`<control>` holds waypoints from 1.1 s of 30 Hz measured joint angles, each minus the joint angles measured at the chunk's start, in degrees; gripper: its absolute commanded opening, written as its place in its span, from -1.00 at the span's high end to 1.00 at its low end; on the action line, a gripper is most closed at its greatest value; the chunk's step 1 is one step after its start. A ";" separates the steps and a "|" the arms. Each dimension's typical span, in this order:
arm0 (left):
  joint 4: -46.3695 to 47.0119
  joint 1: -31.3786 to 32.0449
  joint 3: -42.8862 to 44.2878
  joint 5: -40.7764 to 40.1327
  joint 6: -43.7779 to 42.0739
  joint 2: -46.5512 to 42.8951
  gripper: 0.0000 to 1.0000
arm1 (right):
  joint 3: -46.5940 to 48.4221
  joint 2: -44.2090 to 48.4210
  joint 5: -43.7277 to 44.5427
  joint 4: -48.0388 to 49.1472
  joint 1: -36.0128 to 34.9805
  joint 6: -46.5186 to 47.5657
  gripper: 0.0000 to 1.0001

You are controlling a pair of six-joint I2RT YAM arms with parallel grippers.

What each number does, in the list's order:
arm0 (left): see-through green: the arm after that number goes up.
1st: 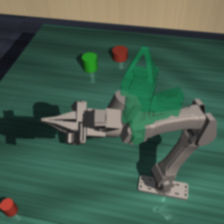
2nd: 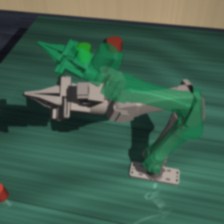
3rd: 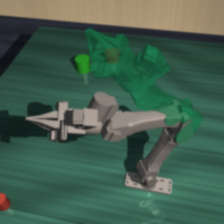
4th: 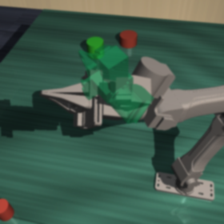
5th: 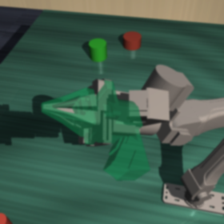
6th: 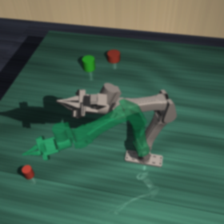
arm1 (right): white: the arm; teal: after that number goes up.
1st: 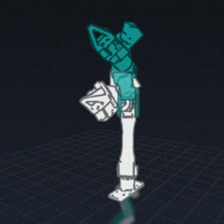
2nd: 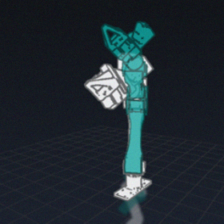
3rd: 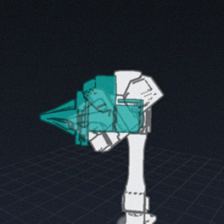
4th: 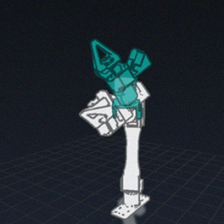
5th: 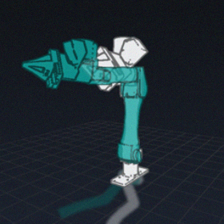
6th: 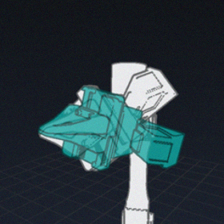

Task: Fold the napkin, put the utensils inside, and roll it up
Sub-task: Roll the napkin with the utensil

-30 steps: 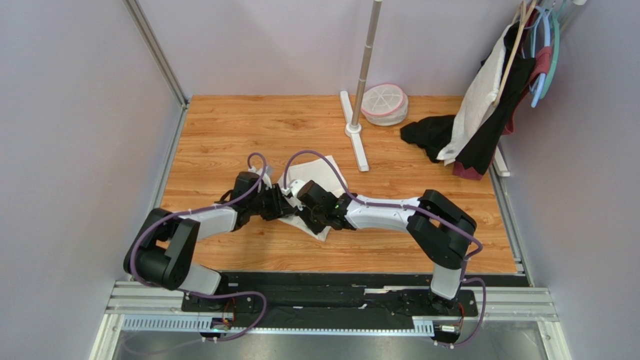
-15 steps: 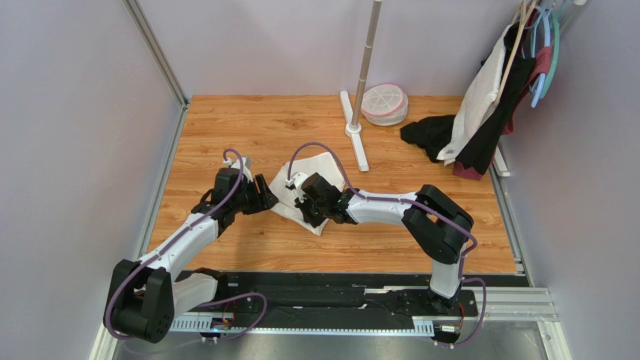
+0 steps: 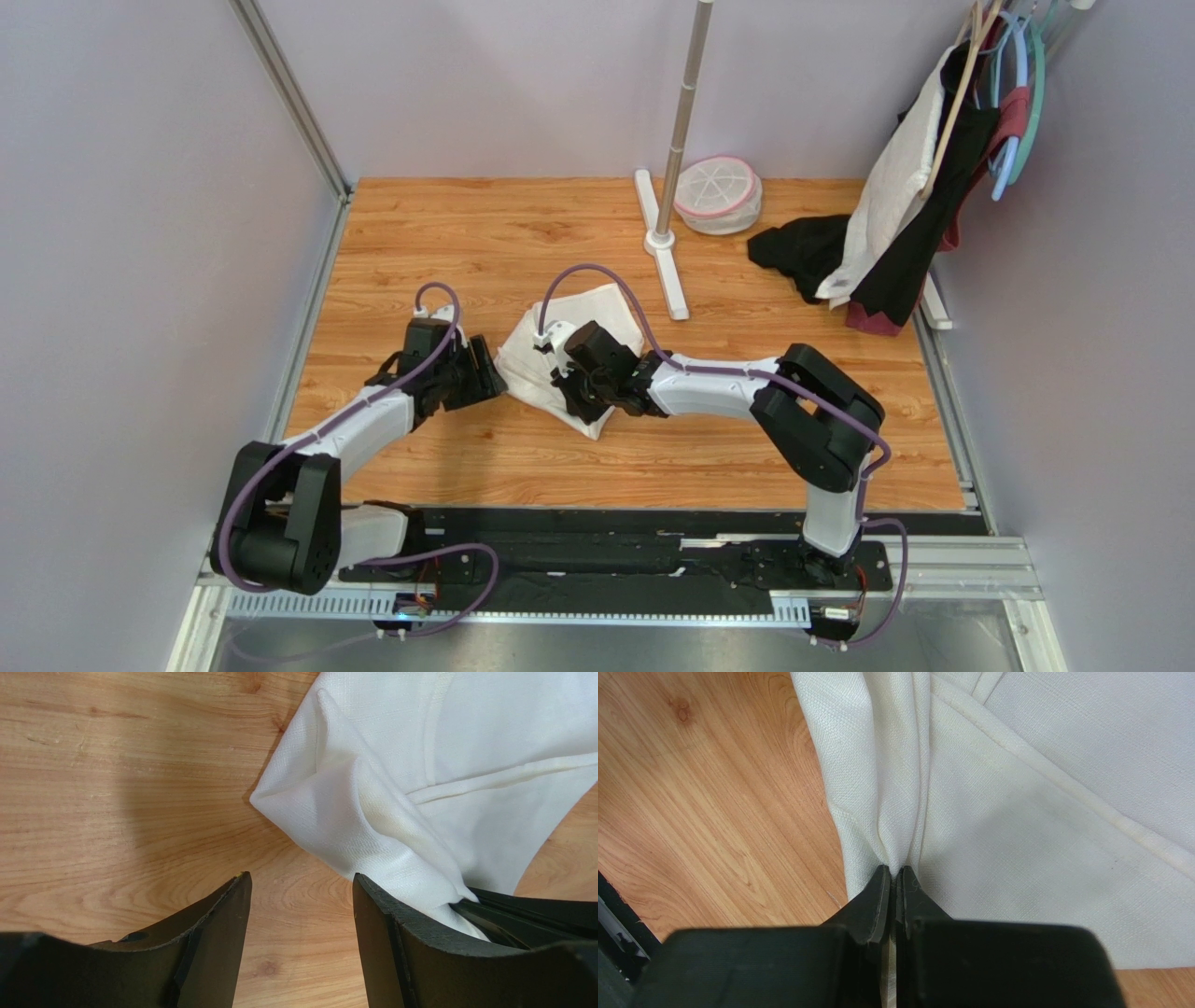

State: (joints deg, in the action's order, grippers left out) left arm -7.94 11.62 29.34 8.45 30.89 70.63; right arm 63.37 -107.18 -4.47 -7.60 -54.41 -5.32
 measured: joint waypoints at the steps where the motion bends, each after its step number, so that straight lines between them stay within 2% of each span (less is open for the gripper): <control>1: 0.42 -0.11 0.00 0.00 -0.11 0.52 -0.28 | 0.00 0.00 -0.11 0.02 0.07 0.00 1.00; 20: 5.51 -2.64 3.15 4.04 0.44 8.46 -0.22 | 0.04 -0.61 -1.05 1.11 0.24 0.00 1.00; 29: 10.73 -4.13 3.21 8.57 3.04 9.42 -0.29 | 0.52 -1.18 -1.99 1.33 0.52 0.00 1.00; 33: 11.43 -4.66 4.09 9.75 3.61 11.15 -0.21 | 0.55 -1.20 -2.29 1.31 0.68 0.00 1.00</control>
State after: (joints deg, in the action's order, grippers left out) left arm 3.49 6.96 33.43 18.20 34.50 81.78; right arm 63.92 -108.38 -6.76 -6.28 -53.74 -5.32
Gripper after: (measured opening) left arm 0.641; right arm 0.018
